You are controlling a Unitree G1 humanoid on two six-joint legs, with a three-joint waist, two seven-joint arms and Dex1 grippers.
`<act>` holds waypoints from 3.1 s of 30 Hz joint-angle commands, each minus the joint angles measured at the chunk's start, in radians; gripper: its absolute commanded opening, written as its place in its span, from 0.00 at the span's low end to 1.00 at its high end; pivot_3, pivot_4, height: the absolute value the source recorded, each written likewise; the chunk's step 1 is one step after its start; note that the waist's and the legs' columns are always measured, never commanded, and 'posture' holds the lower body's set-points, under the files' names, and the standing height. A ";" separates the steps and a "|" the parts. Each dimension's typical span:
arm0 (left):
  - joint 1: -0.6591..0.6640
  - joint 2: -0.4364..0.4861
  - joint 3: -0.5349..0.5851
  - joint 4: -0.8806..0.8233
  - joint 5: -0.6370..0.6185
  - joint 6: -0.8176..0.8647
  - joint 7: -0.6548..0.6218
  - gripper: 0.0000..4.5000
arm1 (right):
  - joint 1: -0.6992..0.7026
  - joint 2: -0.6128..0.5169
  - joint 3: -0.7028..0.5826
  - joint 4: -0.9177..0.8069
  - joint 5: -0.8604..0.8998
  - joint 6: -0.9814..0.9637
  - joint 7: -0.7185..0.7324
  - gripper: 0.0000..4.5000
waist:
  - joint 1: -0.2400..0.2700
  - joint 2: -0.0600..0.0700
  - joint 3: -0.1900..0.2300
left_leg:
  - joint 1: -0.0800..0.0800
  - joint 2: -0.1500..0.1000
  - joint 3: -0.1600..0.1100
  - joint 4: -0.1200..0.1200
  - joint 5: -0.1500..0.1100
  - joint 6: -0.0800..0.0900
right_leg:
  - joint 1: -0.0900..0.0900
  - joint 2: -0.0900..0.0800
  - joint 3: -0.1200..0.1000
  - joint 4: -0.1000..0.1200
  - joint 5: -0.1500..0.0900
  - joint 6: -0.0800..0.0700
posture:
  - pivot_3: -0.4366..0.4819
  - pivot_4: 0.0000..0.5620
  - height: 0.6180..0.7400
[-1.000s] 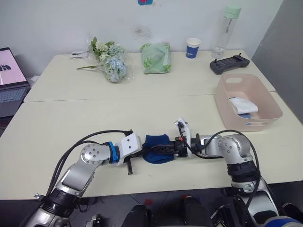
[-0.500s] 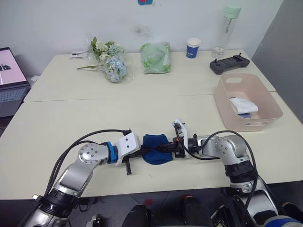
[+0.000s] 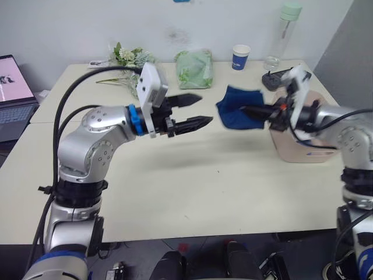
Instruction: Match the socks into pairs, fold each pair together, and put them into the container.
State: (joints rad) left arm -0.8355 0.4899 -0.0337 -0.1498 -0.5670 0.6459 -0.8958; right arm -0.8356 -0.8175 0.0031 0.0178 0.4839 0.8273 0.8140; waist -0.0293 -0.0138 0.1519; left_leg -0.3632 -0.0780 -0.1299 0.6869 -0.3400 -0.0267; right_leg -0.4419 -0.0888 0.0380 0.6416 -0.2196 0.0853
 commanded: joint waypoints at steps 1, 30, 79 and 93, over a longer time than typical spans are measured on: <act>-0.103 -0.066 -0.056 0.099 0.068 -0.105 -0.013 0.99 | -0.119 -0.160 0.145 0.238 -0.371 -0.447 0.020 0.00 | 0.001 0.001 0.002 | 0.000 -0.001 0.003 0.001 0.000 0.000 | -0.001 0.000 0.001 0.001 0.000 0.000 | 0.48 0.27 1.00; -0.023 -0.140 -0.094 0.103 0.154 -0.199 -0.013 1.00 | -0.274 -0.214 0.294 0.797 -0.775 -1.175 0.365 0.84 | -0.021 0.001 0.002 | 0.000 0.003 0.016 -0.005 0.001 -0.001 | -0.008 0.000 0.010 0.001 0.000 0.000 | 0.48 0.27 1.00; 0.061 0.007 -0.022 0.067 0.173 -0.179 -0.004 1.00 | -0.450 -0.079 0.108 1.038 -0.707 -1.057 0.154 0.21 | -0.020 0.002 0.003 | 0.000 0.003 0.016 -0.005 0.001 -0.001 | -0.008 0.001 0.009 0.002 0.000 0.000 | 0.48 0.27 1.00; 0.566 0.034 0.173 -0.193 0.184 -0.153 0.257 1.00 | 0.343 0.378 -0.054 -0.199 -0.315 -0.404 -0.141 0.99 | 0.002 0.002 0.001 | -0.006 0.003 0.002 0.005 0.001 -0.001 | -0.009 -0.004 0.003 0.004 0.000 0.000 | 0.48 0.27 1.00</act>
State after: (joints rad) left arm -0.2833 0.5232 0.1035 -0.2764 -0.3770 0.5017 -0.6617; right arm -0.5106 -0.4428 -0.0241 -0.0948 0.1750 0.4448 0.7204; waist -0.0271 -0.0115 0.1529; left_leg -0.3690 -0.0753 -0.1287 0.6931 -0.3393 -0.0274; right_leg -0.4501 -0.0925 0.0411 0.6458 -0.2186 0.0853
